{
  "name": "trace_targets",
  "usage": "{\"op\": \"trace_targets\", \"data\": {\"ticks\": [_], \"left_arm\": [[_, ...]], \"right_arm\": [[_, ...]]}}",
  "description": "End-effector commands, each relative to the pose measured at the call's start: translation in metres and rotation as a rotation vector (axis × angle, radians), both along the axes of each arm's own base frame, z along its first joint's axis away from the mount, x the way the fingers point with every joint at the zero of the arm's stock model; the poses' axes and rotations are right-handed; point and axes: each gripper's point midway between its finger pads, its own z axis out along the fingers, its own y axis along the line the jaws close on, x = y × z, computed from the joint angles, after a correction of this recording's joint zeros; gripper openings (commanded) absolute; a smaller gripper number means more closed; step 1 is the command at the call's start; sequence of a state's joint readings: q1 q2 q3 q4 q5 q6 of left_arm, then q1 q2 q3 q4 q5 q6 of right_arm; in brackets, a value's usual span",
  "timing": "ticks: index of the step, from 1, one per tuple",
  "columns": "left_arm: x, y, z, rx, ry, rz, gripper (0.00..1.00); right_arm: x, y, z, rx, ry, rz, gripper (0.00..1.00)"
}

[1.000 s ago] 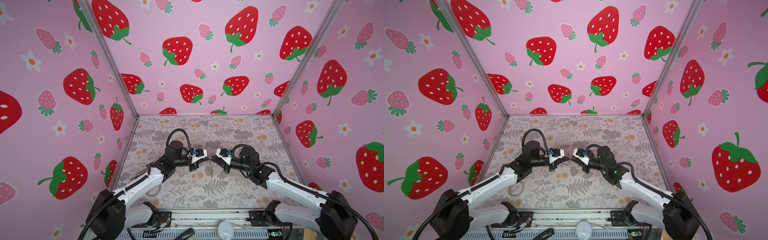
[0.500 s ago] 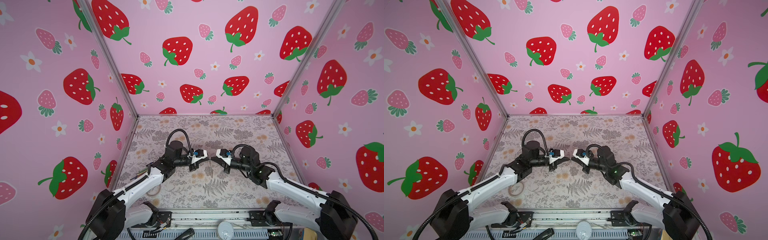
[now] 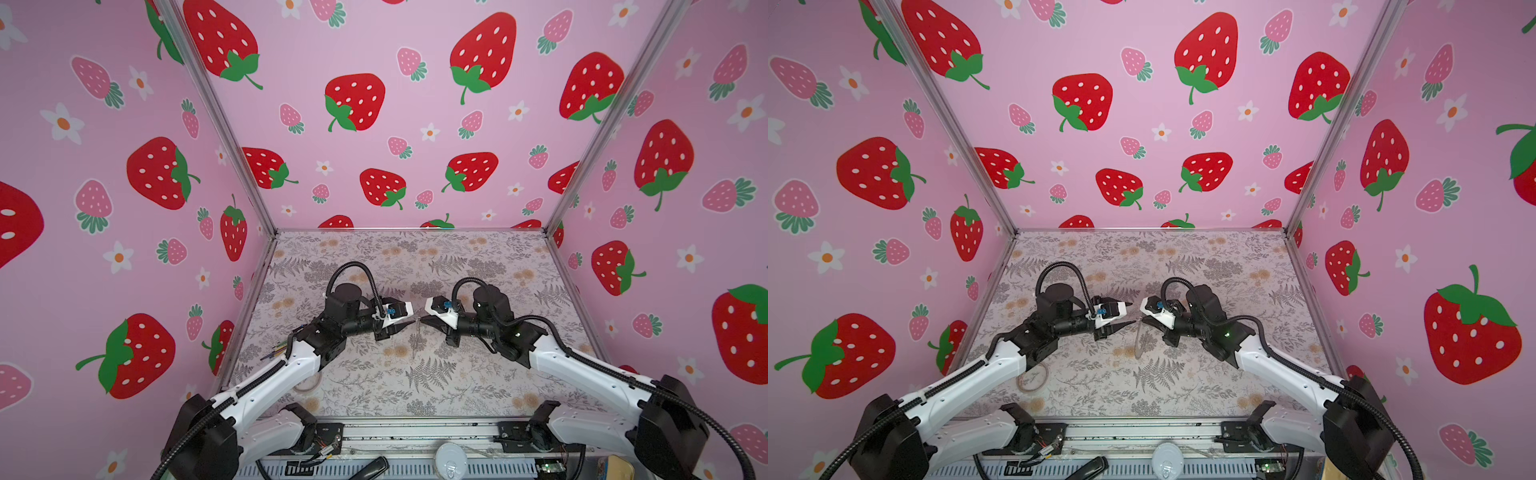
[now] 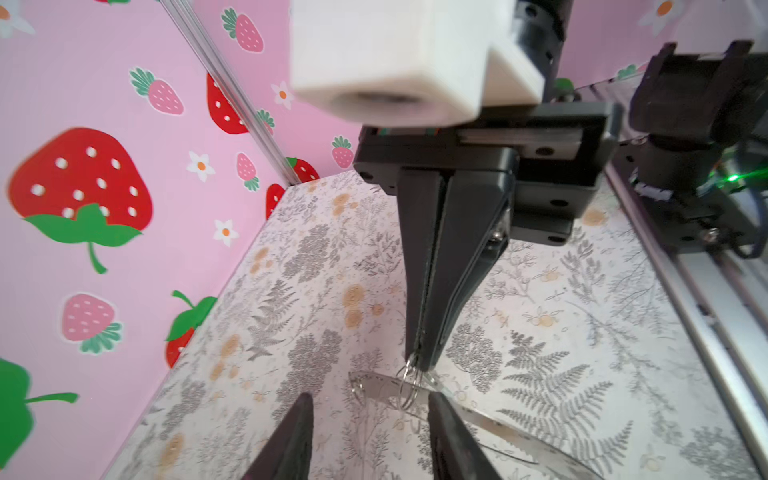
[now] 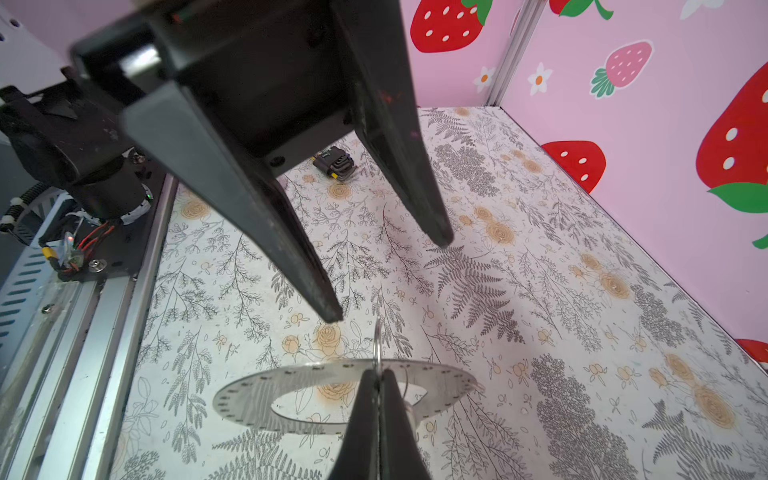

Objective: Put the keys on the keyring

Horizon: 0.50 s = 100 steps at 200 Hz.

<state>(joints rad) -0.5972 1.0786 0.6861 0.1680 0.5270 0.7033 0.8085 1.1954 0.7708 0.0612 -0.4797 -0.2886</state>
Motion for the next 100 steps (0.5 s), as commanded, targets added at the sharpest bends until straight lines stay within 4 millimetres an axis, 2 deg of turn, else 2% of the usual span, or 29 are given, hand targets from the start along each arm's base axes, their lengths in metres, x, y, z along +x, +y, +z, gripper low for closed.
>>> {"op": "trace_targets", "data": {"ticks": [1,100], "left_arm": [[0.007,0.011,-0.001,0.088,-0.156,0.083,0.46],[-0.001,-0.008,-0.007,0.2,-0.227,0.052,0.38]], "right_arm": [[0.003,-0.006,-0.006,-0.099,0.022,-0.011,0.02],[0.001,0.0,0.0,-0.125,0.047,0.019,0.02]]}}
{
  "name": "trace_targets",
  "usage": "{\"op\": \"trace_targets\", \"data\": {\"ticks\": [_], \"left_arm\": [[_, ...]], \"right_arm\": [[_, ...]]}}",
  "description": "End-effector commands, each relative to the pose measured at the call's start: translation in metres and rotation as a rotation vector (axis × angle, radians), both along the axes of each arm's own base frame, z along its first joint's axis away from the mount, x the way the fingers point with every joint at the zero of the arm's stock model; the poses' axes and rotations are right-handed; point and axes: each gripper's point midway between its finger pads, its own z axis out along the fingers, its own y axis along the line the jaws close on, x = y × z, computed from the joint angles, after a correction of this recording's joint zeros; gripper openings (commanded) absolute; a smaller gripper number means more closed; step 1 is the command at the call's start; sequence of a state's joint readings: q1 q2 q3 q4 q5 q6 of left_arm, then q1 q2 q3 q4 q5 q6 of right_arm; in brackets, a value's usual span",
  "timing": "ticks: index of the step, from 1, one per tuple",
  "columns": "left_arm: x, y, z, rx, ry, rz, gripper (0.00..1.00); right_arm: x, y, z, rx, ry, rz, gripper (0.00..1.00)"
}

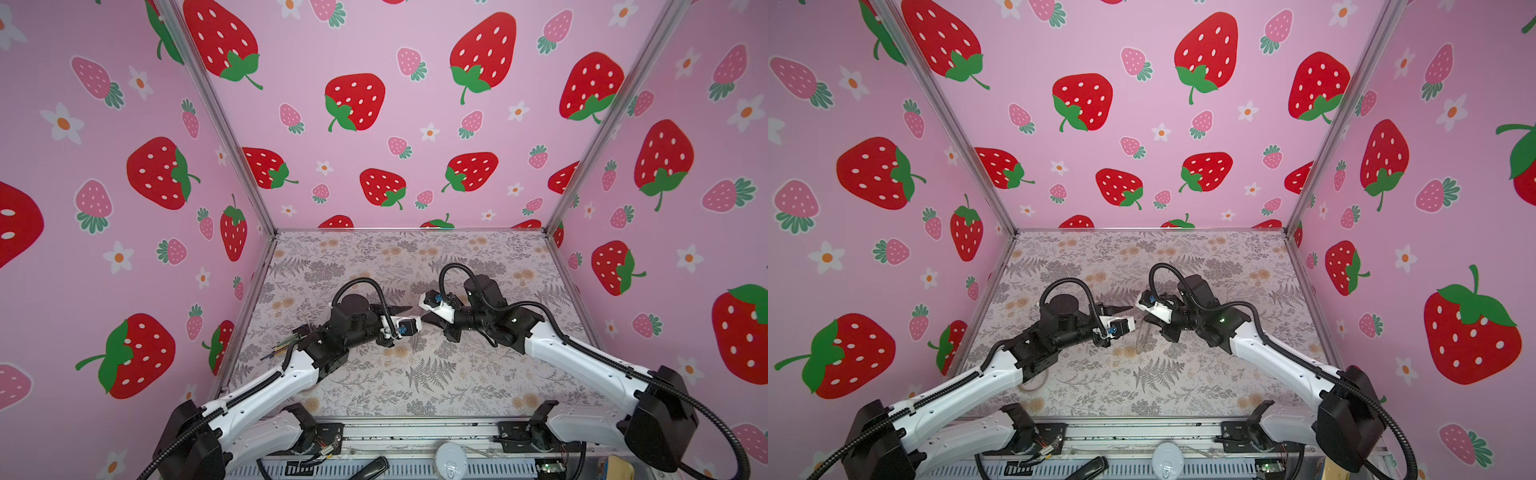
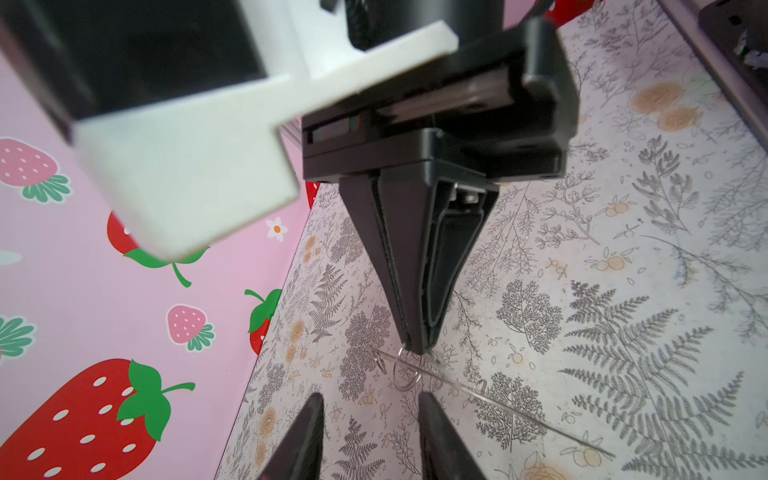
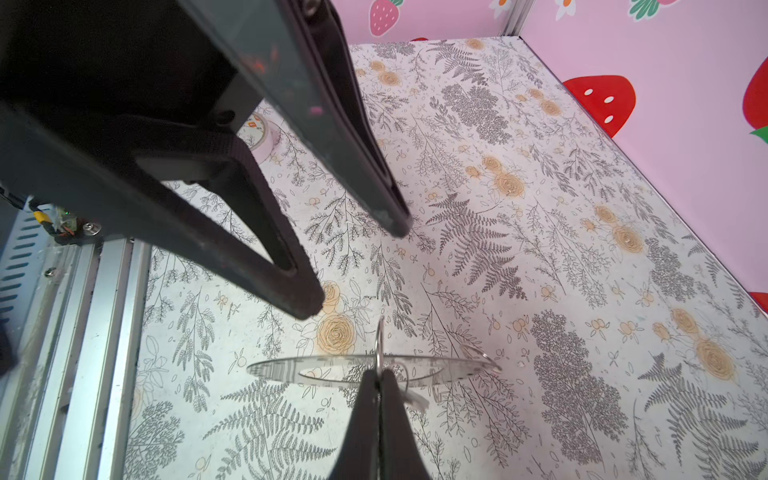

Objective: Put the keys on the keyring

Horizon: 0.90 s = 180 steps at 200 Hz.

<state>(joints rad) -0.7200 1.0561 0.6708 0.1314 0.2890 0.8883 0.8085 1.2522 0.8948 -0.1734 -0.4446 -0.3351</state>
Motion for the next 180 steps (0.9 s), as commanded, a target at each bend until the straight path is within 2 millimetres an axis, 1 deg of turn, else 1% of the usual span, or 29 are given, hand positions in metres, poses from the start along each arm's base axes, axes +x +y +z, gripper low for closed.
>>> {"op": "trace_targets", "data": {"ticks": [1,35,91,121,141,170,180], "left_arm": [[0.003,-0.003,0.006,0.038,-0.046,0.006,0.38],[0.004,-0.011,-0.001,0.063,-0.005,-0.002,0.34],[0.004,-0.019,0.002,0.057,-0.002,-0.005,0.28],[0.006,-0.021,-0.002,0.067,0.006,0.0,0.26],[0.008,-0.022,-0.004,0.073,0.014,0.005,0.23],[0.01,-0.025,-0.007,0.079,0.041,0.013,0.22],[0.011,-0.024,-0.01,0.084,0.049,0.016,0.19]], "right_arm": [[-0.002,0.004,0.012,0.019,-0.014,0.027,0.02],[-0.004,0.006,0.014,0.025,-0.025,0.034,0.02],[-0.007,0.006,0.013,0.025,-0.024,0.036,0.02],[-0.008,0.007,0.018,0.039,-0.035,0.04,0.02],[-0.008,0.007,0.018,0.04,-0.036,0.043,0.02],[-0.011,0.007,0.018,0.038,-0.045,0.053,0.02],[-0.011,0.007,0.018,0.038,-0.052,0.057,0.02]]}}
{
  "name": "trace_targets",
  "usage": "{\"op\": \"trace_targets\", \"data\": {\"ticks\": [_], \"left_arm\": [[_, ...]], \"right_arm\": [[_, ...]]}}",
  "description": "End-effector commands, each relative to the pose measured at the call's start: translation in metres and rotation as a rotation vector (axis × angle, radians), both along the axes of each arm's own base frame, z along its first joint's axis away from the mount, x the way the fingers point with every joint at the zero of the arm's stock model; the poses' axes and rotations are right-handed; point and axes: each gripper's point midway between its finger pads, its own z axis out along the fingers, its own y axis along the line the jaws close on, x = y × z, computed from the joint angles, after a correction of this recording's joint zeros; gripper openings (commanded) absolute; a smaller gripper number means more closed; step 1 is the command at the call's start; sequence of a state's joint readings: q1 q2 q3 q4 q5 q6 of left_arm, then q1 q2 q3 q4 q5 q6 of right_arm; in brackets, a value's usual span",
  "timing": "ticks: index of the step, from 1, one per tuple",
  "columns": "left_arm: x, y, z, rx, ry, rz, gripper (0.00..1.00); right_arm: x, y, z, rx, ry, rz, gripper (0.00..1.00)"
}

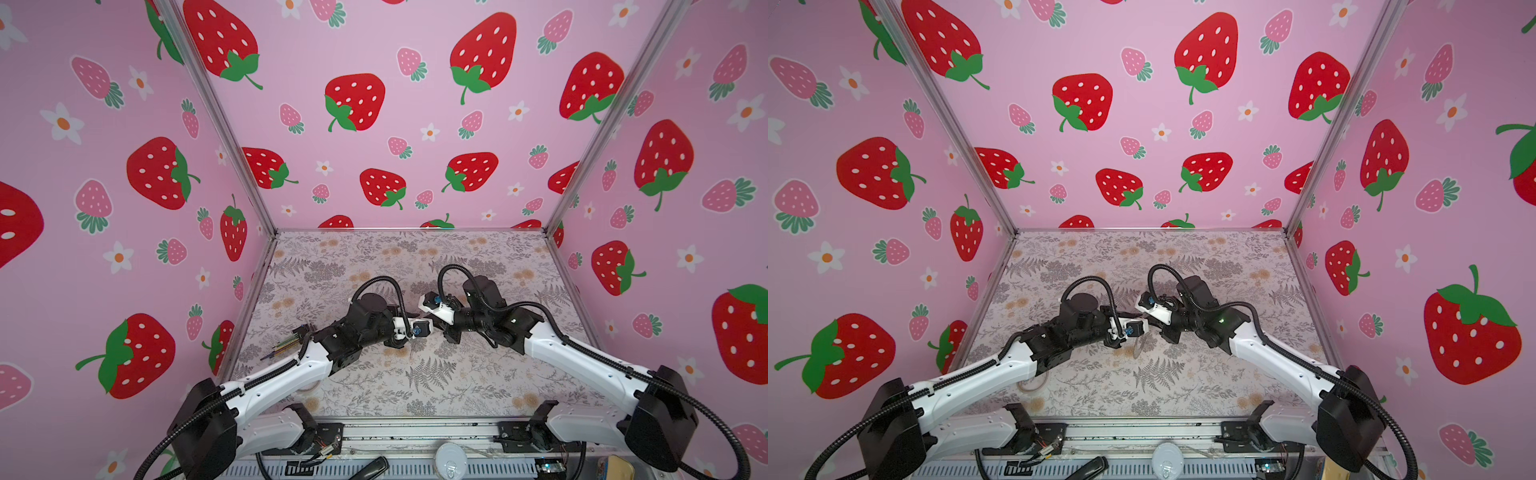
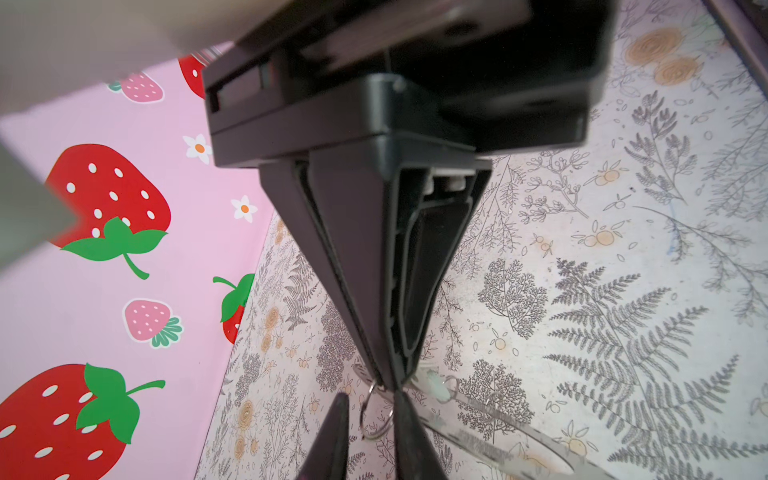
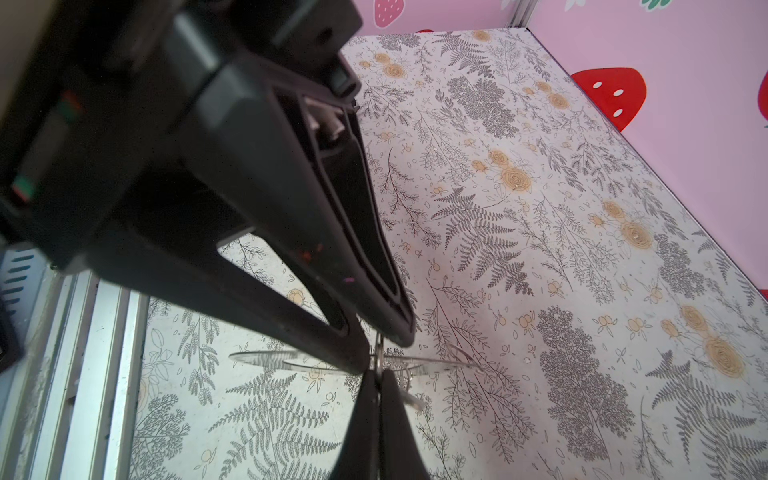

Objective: Put the keys on the keyring

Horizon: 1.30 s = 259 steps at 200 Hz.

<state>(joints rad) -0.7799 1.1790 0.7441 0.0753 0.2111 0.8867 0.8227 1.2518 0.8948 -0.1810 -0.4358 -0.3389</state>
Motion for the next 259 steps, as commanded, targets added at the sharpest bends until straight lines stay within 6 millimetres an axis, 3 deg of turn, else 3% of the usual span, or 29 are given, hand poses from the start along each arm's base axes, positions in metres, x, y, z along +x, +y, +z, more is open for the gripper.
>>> {"op": "trace_targets", "data": {"ticks": [1,75,121,145,190,259], "left_arm": [[0.005,-0.006,0.013,-0.01,-0.008,0.004,0.19],[-0.002,-0.01,0.007,-0.002,0.039,-0.037,0.0],[-0.003,-0.012,0.013,-0.099,0.127,-0.043,0.0],[0.0,-0.01,0.027,-0.214,0.188,-0.045,0.0],[0.009,-0.011,0.041,-0.381,0.279,-0.035,0.0],[0.006,-0.013,0.052,-0.473,0.31,-0.069,0.0]], "right_arm": [[-0.007,0.006,0.02,0.049,-0.051,0.049,0.02],[-0.01,0.003,0.025,0.065,-0.153,0.066,0.04],[0.002,-0.014,0.016,0.059,-0.171,-0.072,0.33],[0.007,-0.027,0.02,0.124,-0.194,-0.169,0.4],[0.004,-0.036,0.03,0.277,-0.173,-0.248,0.44],[0.017,-0.024,0.04,0.355,-0.14,-0.288,0.45]]}}
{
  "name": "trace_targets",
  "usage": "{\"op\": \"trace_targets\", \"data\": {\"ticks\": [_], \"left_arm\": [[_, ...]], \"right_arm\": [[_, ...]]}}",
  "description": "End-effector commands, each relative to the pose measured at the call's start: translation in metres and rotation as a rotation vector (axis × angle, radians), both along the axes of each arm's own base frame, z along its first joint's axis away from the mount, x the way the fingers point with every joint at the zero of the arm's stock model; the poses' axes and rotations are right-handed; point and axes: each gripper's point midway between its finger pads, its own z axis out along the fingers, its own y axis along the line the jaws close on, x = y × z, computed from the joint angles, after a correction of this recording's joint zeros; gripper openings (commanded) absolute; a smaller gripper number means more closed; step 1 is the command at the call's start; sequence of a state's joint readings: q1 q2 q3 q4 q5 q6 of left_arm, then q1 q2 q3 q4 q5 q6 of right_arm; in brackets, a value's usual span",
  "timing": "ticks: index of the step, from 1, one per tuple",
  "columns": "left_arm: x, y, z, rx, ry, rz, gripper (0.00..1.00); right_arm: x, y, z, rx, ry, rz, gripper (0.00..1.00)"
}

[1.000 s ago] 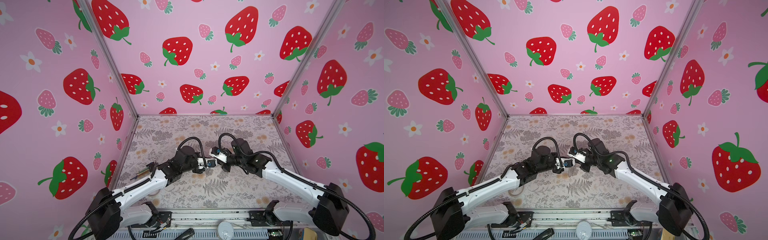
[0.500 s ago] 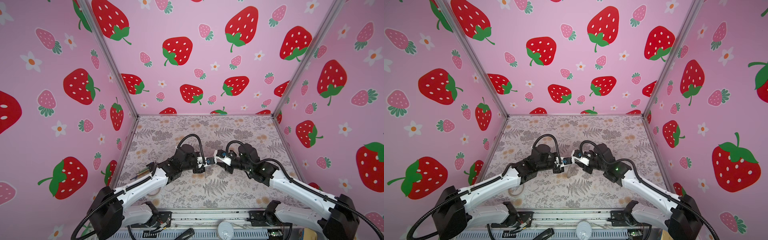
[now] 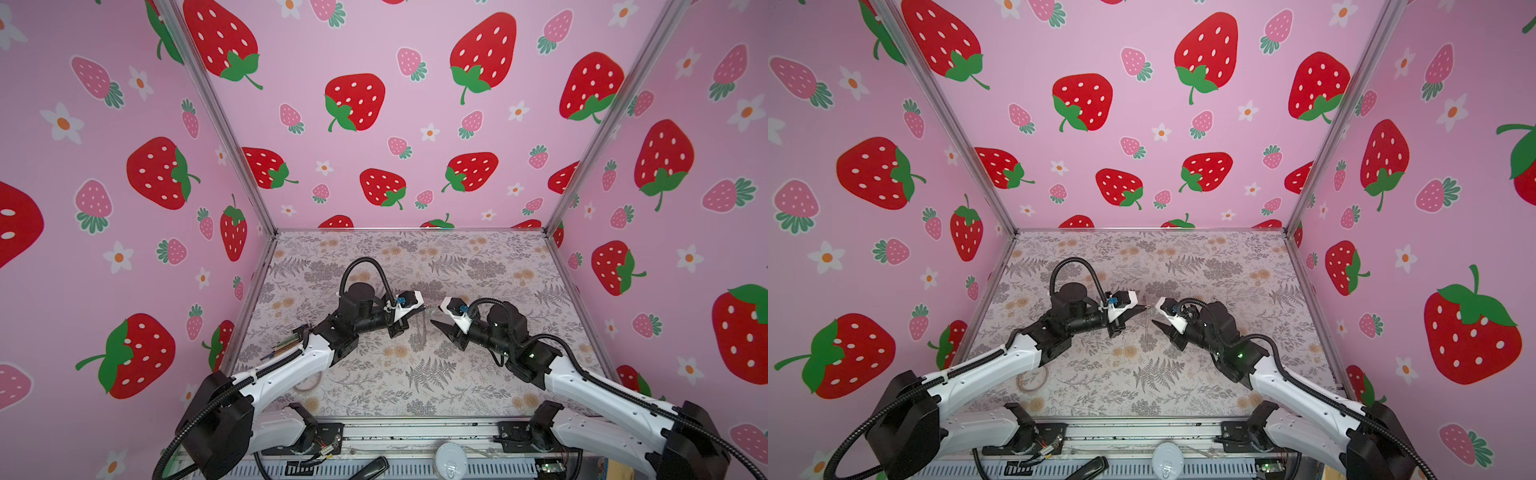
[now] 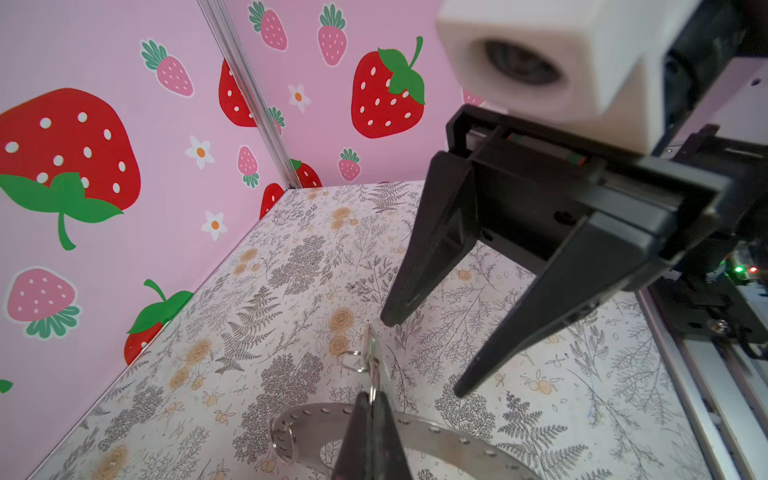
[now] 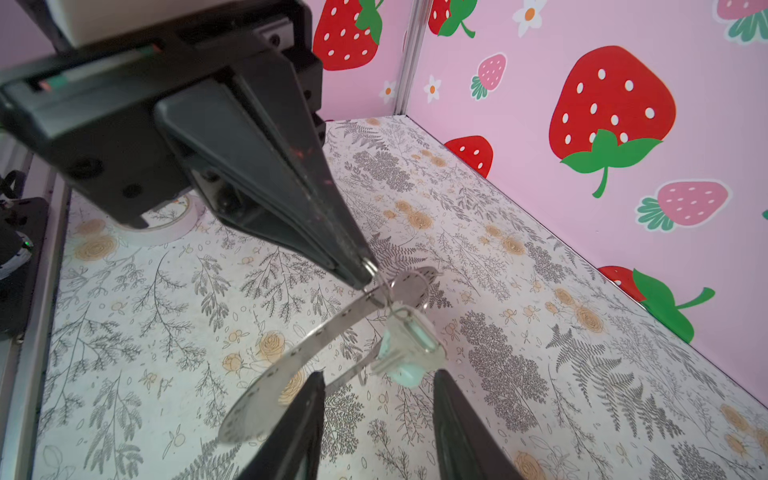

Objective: Put the keys on the keyring

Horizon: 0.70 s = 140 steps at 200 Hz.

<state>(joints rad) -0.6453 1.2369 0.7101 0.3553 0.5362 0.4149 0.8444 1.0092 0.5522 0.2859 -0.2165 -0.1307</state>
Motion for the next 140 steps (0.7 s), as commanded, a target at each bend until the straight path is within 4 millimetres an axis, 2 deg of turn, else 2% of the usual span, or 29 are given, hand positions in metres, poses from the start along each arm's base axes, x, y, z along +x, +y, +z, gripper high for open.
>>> {"op": "trace_targets", "data": {"ticks": [1,62,95,140], "left_arm": [[-0.004,-0.005,0.021,-0.077,-0.035,-0.043,0.0],[-0.011,-0.005,0.023,-0.076,-0.05,-0.076,0.0],[-0.014,-0.005,0.025,-0.079,-0.058,-0.091,0.0],[-0.015,-0.005,0.026,-0.08,-0.066,-0.095,0.0]], "right_arm": [[0.007,0.006,0.02,0.081,-0.009,-0.022,0.45],[0.007,0.008,0.019,0.058,-0.02,0.001,0.46],[0.007,0.006,0.023,0.067,-0.029,0.015,0.34],[0.005,0.01,0.021,0.06,-0.007,0.056,0.25]]}}
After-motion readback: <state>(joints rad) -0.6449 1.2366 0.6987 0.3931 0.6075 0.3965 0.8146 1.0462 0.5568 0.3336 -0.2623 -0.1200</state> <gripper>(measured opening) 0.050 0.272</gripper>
